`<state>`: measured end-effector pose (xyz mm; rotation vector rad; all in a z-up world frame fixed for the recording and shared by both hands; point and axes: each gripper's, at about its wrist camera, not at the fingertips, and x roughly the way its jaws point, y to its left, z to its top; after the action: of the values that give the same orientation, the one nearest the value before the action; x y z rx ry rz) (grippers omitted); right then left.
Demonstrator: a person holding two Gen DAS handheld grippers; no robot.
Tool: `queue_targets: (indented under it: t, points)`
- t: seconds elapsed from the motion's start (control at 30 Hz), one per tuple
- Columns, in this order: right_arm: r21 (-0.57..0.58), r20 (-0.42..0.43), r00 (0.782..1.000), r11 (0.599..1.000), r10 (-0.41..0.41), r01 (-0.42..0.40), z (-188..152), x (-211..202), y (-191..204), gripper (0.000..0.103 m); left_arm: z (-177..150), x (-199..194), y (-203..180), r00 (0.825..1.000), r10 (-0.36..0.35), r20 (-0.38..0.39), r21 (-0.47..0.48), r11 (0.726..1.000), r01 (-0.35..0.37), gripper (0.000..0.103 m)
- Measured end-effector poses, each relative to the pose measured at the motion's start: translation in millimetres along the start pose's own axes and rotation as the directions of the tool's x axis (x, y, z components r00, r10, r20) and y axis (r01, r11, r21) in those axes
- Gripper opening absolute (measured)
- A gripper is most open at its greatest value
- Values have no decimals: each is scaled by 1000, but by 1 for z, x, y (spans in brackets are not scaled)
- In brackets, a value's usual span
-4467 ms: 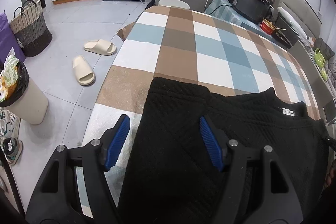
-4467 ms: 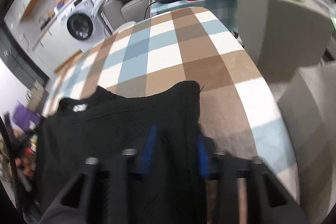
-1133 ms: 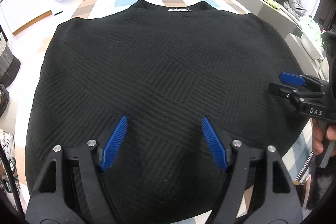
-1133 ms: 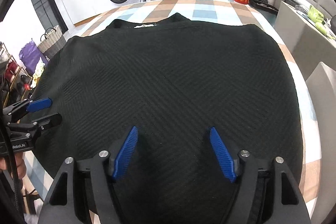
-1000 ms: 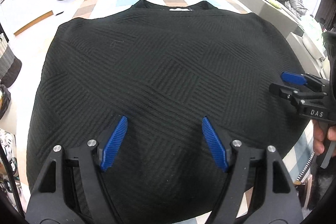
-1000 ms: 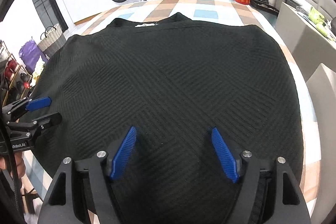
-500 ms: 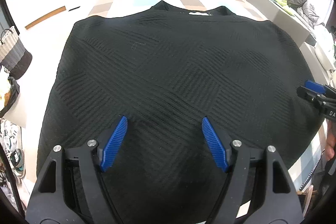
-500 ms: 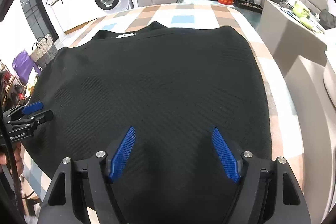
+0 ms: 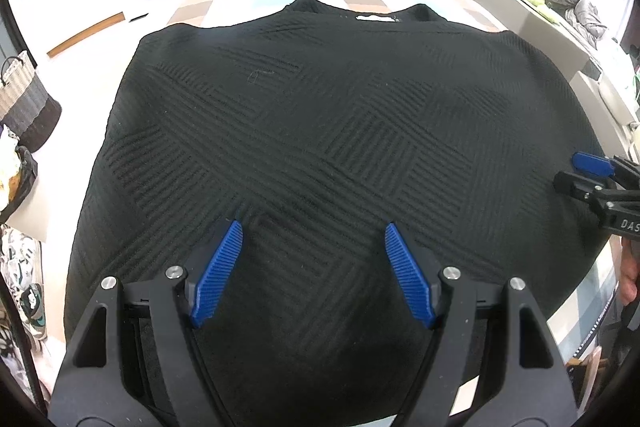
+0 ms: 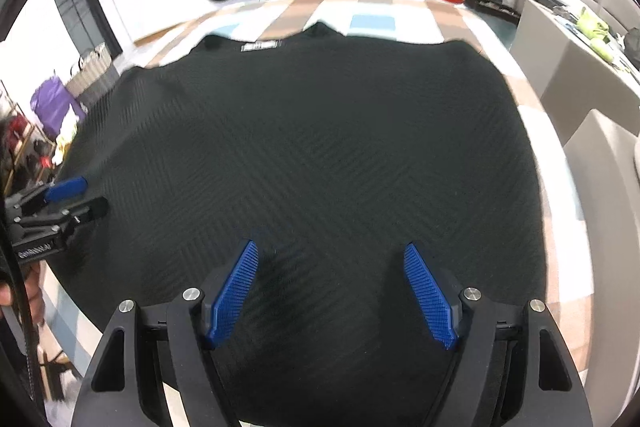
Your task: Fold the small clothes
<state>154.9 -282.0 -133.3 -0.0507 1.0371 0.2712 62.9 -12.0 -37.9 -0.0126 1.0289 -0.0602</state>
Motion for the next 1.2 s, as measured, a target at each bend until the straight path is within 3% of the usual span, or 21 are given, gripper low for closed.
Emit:
queue_targets:
  t: [0.23,0.33,0.47,0.63,0.73,0.83,0.97,1.2]
  points:
    - [-44,-25,998,998,-50,48,-18,-6,-4,78,-13,-8,9,1000,4,-13,5,1000,-4,78]
    - [-46,-16,999,998,-31,30,-33,-16,-13,78,-24,-15,17,1000,-2,-22,7,1000,3,80]
    - [-75,-7,999,996,-53,52,-47,-38,-17,78,-37,-28,37,999,6,-38,-51,999,-8,80]
    - [80,40,999,997,9,-12,-54,-64,-51,78,-45,-51,74,1000,12,-9,-175,984,-14,80]
    - [225,28,1000,974,3,-9,-62,-66,-81,78,-47,-57,91,999,54,-1,-229,972,-53,80]
    - [298,15,1000,954,25,-28,-68,-60,-96,75,-51,-57,106,995,94,-20,-279,955,-96,80]
    - [297,-3,999,954,38,-36,-67,-53,-92,65,-57,-54,116,996,85,-38,-320,943,-93,80]
    - [253,-31,999,967,6,2,-67,-47,-79,62,-64,-45,116,998,53,-44,-310,948,-64,69]
